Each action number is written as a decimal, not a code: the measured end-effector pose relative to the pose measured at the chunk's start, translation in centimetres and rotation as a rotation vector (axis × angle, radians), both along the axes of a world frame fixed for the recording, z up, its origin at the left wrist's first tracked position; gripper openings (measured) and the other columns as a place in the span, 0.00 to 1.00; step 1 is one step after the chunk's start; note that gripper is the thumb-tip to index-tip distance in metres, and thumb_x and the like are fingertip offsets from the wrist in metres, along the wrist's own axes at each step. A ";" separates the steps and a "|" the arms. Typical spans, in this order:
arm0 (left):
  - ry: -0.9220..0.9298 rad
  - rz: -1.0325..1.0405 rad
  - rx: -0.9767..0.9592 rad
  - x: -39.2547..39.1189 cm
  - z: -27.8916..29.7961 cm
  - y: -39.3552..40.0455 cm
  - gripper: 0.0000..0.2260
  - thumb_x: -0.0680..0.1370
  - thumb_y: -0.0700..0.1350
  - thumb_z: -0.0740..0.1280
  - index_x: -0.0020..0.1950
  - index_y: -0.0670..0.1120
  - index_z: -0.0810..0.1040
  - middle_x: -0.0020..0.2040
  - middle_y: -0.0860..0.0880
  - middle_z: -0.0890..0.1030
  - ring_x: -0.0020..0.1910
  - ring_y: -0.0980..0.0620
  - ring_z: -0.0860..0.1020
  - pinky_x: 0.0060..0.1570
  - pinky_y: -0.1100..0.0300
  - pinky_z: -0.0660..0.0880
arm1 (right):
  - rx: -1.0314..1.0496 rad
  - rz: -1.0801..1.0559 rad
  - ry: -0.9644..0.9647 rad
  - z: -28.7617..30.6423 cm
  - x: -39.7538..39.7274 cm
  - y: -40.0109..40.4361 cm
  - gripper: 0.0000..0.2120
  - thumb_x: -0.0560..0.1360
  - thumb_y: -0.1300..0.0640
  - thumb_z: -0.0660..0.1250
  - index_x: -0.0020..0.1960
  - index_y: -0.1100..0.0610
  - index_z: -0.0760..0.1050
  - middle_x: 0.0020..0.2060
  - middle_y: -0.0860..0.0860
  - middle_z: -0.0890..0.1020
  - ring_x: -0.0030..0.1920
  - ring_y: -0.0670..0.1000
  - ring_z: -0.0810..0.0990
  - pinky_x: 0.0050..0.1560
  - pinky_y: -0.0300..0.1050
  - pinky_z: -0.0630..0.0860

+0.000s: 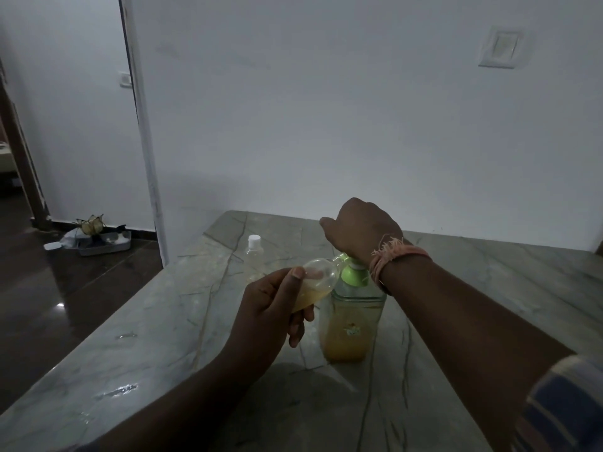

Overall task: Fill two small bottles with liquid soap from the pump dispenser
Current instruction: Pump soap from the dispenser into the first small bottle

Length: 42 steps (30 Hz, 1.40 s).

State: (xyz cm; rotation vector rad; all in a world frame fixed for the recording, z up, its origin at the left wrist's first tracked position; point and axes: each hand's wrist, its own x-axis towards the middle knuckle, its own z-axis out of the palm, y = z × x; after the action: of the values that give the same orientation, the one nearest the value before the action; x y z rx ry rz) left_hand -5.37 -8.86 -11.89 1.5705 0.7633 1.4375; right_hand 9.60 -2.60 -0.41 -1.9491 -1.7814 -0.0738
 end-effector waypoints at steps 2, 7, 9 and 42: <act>0.005 0.005 0.002 0.0 0.0 -0.1 0.18 0.80 0.54 0.59 0.59 0.46 0.82 0.32 0.45 0.80 0.25 0.49 0.73 0.23 0.58 0.73 | -0.018 -0.005 -0.007 0.1 0.0 -0.2 0.16 0.77 0.46 0.62 0.34 0.54 0.68 0.32 0.50 0.73 0.39 0.55 0.76 0.39 0.44 0.69; 0.024 0.008 0.006 0.0 0.2 -0.3 0.18 0.80 0.54 0.59 0.60 0.46 0.82 0.33 0.45 0.80 0.25 0.50 0.73 0.24 0.59 0.73 | -0.023 0.021 -0.087 0.7 -0.2 -0.2 0.16 0.76 0.46 0.63 0.34 0.53 0.68 0.34 0.51 0.73 0.40 0.56 0.76 0.39 0.44 0.69; 0.015 0.003 0.010 0.0 0.2 -0.2 0.18 0.80 0.54 0.58 0.60 0.46 0.82 0.33 0.46 0.80 0.26 0.50 0.73 0.24 0.59 0.72 | 0.043 0.013 -0.110 0.9 -0.3 -0.2 0.18 0.76 0.44 0.63 0.34 0.53 0.67 0.35 0.51 0.73 0.40 0.56 0.74 0.40 0.44 0.69; -0.028 -0.024 -0.002 0.0 0.0 0.1 0.17 0.80 0.54 0.59 0.58 0.47 0.83 0.32 0.44 0.80 0.25 0.48 0.72 0.24 0.58 0.72 | 0.016 -0.016 0.021 -0.2 0.2 0.1 0.17 0.76 0.47 0.63 0.32 0.55 0.69 0.31 0.51 0.75 0.33 0.53 0.75 0.36 0.43 0.70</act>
State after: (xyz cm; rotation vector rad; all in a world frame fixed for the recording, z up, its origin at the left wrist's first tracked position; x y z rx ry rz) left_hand -5.33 -8.81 -11.93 1.5497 0.7276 1.4380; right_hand 9.76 -2.46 -0.61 -1.9460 -1.7472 -0.0721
